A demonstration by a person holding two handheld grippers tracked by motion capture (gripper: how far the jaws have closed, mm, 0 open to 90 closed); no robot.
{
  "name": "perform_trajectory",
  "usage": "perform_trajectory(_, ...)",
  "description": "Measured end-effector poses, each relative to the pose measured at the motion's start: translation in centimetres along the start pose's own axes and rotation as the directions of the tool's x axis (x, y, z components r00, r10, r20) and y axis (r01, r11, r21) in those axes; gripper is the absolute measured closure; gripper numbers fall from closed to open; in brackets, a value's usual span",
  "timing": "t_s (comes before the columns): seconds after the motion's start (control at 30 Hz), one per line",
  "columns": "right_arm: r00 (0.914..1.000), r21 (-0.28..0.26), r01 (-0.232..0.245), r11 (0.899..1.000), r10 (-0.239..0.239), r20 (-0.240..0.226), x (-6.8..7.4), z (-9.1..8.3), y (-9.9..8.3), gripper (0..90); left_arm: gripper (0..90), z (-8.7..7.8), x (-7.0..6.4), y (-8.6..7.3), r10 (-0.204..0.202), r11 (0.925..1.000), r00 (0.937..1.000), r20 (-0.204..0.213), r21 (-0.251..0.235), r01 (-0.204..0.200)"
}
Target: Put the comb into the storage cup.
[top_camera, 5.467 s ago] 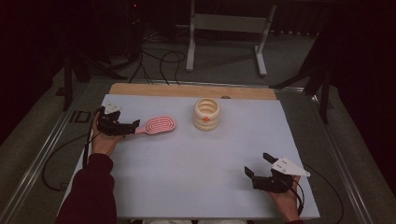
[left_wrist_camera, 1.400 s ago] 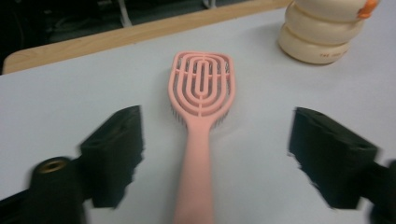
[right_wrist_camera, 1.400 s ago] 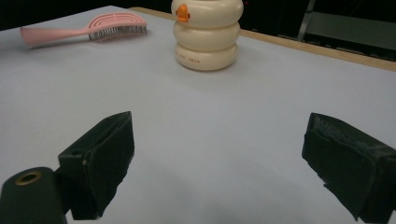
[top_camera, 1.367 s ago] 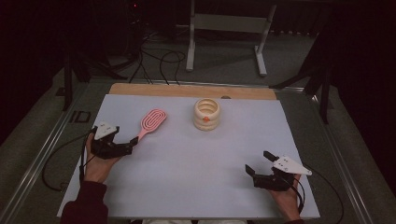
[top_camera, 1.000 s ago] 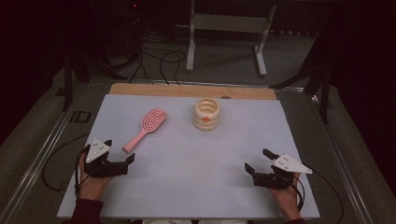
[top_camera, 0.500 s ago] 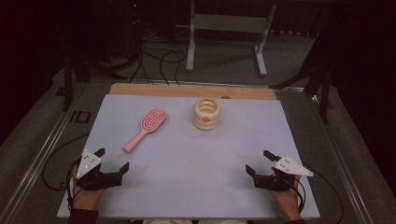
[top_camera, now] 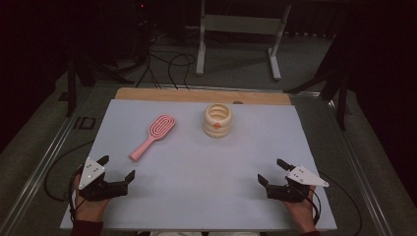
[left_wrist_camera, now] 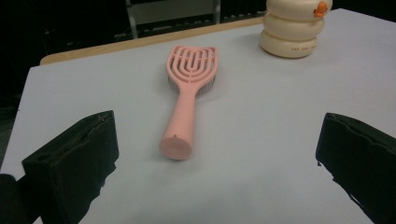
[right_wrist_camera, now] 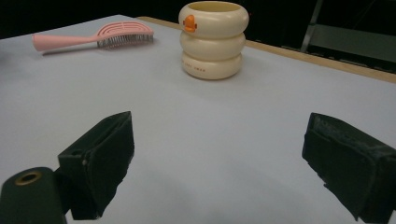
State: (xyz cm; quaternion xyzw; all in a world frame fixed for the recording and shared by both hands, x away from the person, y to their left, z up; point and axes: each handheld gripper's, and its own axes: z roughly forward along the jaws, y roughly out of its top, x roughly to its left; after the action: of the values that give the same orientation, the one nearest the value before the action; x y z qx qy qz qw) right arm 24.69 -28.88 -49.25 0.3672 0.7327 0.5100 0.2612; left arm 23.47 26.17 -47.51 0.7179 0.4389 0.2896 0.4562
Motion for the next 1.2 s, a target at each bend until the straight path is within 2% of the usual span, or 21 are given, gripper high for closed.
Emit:
perform_trajectory(0.13, 1.0000, -0.002, 0.001, 1.000, -0.001, -0.001, 0.1, 0.0, 0.0, 9.1, 0.0, -0.1, -0.1, 0.1, 0.001, 1.0000, 1.0000, -0.010, -0.009, -0.001)
perform_trajectory(0.27, 1.0000, 0.001, -0.009, 1.000, 0.009, 0.002, 0.2, 0.1, -0.1, 9.1, 0.0, 0.2, 0.0, 0.6, 0.019, 0.9998, 0.9996, -0.022, 0.010, -0.019)
perform_trajectory(0.37, 1.0000, 0.001, -0.006, 1.000, 0.006, 0.001, 0.3, 0.2, -0.1, 9.1, 0.0, 0.4, 0.0, 1.1, 0.012, 0.9992, 0.9999, 0.000, 0.037, -0.012)
perform_trajectory(0.47, 0.9999, 0.002, -0.010, 1.000, 0.010, 0.002, 0.4, 0.2, -0.1, 9.1, 0.0, 0.7, 0.1, 1.5, 0.021, 0.9981, 0.9998, 0.000, 0.058, -0.021)
perform_trajectory(0.67, 1.0000, 0.007, -0.009, 1.000, 0.009, 0.001, 0.4, 0.3, -0.2, 9.1, 0.0, 1.2, 0.6, 2.7, 0.014, 0.9963, 0.9998, 0.013, 0.084, -0.015)
perform_trajectory(0.9, 0.9999, 0.007, -0.010, 1.000, 0.010, 0.004, 0.4, 0.2, -0.2, 9.2, 0.0, 2.0, 0.8, 4.1, 0.023, 0.9926, 0.9997, 0.000, 0.119, -0.023)
perform_trajectory(1.07, 0.9999, 0.009, -0.010, 1.000, 0.010, 0.002, 0.4, 0.2, -0.2, 9.2, 0.1, 3.0, 0.9, 4.4, 0.032, 0.9853, 0.9995, -0.007, 0.168, -0.030)
perform_trajectory(1.2, 0.9999, 0.010, -0.014, 1.000, 0.014, 0.002, 0.4, 0.2, -0.2, 9.1, 0.1, 3.7, 1.0, 4.7, 0.038, 0.9819, 0.9992, -0.010, 0.186, -0.036)
